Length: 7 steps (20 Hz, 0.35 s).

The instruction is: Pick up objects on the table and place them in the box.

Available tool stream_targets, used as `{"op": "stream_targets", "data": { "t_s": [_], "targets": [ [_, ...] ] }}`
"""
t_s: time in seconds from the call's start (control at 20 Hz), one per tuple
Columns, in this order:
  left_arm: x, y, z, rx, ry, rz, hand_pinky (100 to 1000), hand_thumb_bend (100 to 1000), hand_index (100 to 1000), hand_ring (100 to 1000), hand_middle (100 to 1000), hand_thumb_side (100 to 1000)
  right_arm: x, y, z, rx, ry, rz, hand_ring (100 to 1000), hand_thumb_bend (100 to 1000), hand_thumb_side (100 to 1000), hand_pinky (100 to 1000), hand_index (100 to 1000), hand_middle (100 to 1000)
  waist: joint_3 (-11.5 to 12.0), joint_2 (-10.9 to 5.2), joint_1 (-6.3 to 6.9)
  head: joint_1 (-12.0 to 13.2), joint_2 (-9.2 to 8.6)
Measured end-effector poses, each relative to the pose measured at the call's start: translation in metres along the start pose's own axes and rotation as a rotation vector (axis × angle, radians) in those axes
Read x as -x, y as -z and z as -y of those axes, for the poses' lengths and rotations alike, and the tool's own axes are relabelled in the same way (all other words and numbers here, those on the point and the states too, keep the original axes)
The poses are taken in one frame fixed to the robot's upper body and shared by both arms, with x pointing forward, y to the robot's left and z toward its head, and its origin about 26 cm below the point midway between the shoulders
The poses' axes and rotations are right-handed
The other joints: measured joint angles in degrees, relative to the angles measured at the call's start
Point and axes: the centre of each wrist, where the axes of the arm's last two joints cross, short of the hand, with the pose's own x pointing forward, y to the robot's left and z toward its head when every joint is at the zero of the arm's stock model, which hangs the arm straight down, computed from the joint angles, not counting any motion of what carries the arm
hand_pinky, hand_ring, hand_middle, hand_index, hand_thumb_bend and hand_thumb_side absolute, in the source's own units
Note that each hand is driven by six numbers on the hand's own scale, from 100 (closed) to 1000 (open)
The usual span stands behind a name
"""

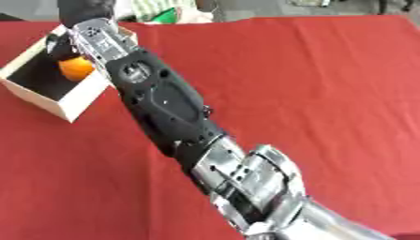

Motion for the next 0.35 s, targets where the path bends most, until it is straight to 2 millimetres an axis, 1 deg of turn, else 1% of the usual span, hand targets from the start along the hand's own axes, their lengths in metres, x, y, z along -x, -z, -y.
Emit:
{"op": "stream_targets", "data": {
  "t_s": [0.2, 0.35],
  "targets": [
    [0.002, -0.003, -0.001, -0.001, 0.006, -0.012, 474, 287, 797, 540, 600, 624, 0.029, -0.007, 0.04, 0.075, 0.033, 0.022, 903, 138, 706, 889, 896, 809, -0.83, -0.31, -0.24, 1.29, 0.4],
    [0.003, -0.005, -0.002, -0.005, 0.014, -0.019, 474, 287, 797, 539, 600, 625, 0.055, -0.021, 0.065, 0.111, 0.062, 0.042, 896, 114, 657, 896, 892, 801, -1.44, -0.47, -0.25, 2.27, 0.57]
  ]
}}
